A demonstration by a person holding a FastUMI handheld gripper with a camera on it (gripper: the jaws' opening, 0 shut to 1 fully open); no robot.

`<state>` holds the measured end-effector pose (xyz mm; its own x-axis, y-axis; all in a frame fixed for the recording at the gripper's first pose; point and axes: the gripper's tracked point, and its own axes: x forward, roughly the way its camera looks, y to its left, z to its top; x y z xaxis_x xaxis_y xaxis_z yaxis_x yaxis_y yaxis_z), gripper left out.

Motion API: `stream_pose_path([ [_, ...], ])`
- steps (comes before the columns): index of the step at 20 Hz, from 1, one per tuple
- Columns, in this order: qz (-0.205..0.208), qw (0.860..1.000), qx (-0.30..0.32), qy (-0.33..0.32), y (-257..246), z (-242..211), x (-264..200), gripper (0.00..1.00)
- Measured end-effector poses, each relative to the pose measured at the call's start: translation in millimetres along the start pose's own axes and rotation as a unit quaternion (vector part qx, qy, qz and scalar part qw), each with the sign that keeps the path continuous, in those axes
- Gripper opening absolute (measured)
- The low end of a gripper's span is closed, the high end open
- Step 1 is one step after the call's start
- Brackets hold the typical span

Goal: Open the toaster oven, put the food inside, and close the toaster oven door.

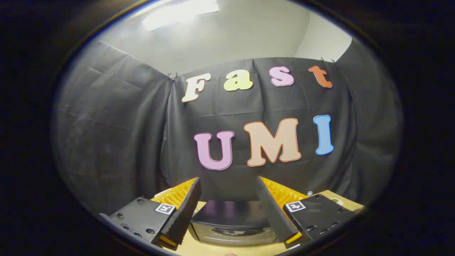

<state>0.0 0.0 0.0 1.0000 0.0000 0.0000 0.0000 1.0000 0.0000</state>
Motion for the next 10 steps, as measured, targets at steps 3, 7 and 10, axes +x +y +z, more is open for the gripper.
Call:
stream_pose_path([
  [3,-0.004,1.0,-0.002,0.004,-3,-3,2,0.96],
  [7,-0.008,1.0,-0.005,0.004,-4,-8,5,0.96],
  [10,-0.007,1.0,-0.008,0.008,-2,-14,6,0.96],
])
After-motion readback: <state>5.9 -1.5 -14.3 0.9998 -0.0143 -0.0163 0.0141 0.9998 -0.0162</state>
